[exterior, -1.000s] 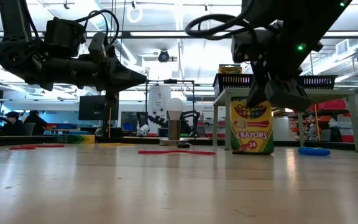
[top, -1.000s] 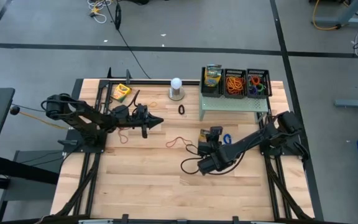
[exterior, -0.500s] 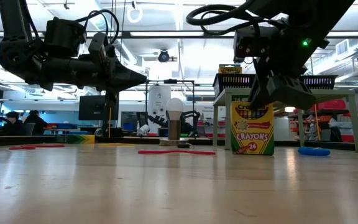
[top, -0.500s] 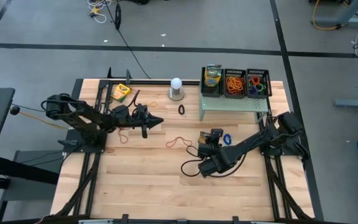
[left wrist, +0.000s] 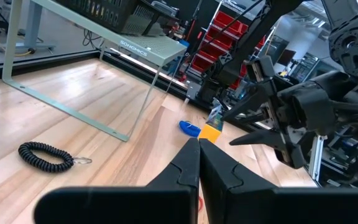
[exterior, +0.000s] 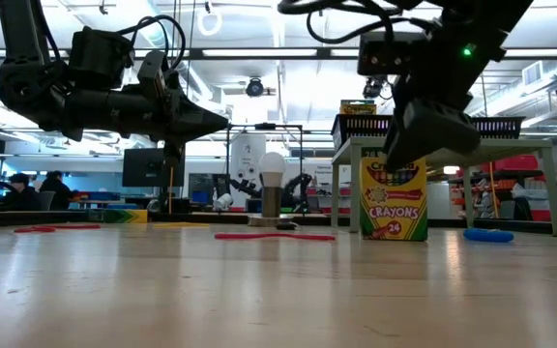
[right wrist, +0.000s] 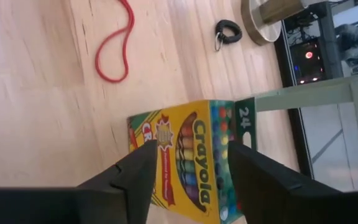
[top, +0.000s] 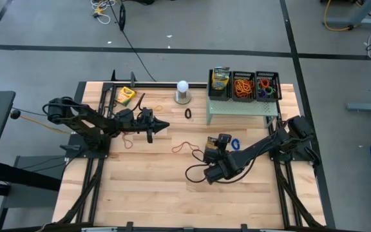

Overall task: Pick & Place Office Desk Supplies
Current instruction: Put the bottom crayon box into the left basket on the shelf

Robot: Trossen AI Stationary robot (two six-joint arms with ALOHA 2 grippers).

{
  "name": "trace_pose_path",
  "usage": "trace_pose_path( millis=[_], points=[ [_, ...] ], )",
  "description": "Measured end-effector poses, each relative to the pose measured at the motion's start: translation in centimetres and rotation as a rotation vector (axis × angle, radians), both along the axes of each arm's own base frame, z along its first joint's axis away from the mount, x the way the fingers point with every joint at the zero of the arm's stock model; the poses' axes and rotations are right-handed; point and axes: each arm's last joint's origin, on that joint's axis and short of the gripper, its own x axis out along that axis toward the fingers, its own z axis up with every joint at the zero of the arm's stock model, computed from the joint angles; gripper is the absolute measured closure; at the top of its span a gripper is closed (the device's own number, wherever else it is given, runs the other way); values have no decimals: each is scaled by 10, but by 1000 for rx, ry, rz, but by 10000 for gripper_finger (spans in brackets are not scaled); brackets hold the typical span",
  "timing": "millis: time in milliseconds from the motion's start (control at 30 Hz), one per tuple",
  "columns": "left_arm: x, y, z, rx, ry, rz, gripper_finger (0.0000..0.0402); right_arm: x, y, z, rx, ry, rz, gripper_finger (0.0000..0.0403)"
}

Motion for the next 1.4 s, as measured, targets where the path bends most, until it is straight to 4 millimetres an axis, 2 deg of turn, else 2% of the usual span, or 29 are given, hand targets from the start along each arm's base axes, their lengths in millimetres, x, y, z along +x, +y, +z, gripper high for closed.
trace_pose_path(
  millis=[200, 333, 433, 533, 667, 800, 933, 1033, 1167, 1400],
  points=[
    [0, 0, 0, 0, 0, 0, 395, 2, 1, 4, 9, -28, -23, 183],
    [0, 0, 0, -8, -1, -4, 395, 5, 2, 14, 23, -63, -59, 180],
    [0, 0, 0, -35, -4, -3, 394, 4, 2, 31, 43, -124, -93, 181],
    [0, 0, 0, -53, -6, -4, 389, 1, -3, 58, 86, -186, -126, 187],
    [0, 0, 0, -62, -7, -3, 386, -10, -23, 96, 283, -228, -174, 216],
    [0, 0, 0, -63, -8, -4, 386, -25, -52, 120, 515, -278, -228, 279],
    [0, 0, 0, -70, -7, -4, 386, -41, -80, 118, 731, -403, -193, 339],
    [0, 0, 0, -55, -2, -4, 386, -52, -95, 104, 829, -470, -135, 352],
    [0, 1, -3, -36, 23, 45, 386, -63, -102, 83, 846, -379, -90, 313],
    [-1, 3, -5, -27, 49, 100, 385, -60, -104, 68, 781, -283, -29, 175]
  ],
)
